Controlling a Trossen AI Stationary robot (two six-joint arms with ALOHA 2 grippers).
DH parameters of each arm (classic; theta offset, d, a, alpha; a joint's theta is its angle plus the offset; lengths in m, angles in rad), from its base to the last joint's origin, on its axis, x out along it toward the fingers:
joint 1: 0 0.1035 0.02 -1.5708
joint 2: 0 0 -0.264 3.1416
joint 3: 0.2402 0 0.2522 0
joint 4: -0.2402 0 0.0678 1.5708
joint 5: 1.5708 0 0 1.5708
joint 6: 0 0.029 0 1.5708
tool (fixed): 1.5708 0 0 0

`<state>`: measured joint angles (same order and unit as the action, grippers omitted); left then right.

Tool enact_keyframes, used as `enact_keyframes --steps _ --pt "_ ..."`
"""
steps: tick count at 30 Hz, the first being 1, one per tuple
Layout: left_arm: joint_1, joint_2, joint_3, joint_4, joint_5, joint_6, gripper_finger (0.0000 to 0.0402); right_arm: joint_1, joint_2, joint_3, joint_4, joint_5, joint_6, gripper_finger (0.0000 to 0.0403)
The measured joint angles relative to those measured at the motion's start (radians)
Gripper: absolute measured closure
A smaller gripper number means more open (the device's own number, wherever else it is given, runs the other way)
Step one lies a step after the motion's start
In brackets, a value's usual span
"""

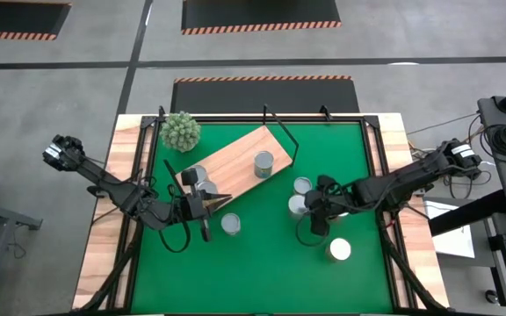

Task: Pick and place cans onto a shelf
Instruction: Put the top canned peaches on the shelf

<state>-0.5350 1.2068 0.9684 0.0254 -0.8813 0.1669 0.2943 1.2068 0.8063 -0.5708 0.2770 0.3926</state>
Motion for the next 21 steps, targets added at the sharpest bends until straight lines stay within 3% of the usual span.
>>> enact_keyframes --steps 12,16,21 --pt "0.000 0.000 0.000 -0.001 0.000 -0.003 0.0401 0.004 0.000 0.092 -0.024 -0.007 -0.089 0.0221" --pt "0.000 0.000 0.000 -0.001 0.000 -0.011 0.0401 0.005 0.000 0.092 -0.023 -0.006 -0.097 0.0195" --pt "0.000 0.000 0.000 -0.001 0.000 -0.018 0.0401 0.004 0.000 0.090 -0.025 -0.004 -0.097 0.0128"
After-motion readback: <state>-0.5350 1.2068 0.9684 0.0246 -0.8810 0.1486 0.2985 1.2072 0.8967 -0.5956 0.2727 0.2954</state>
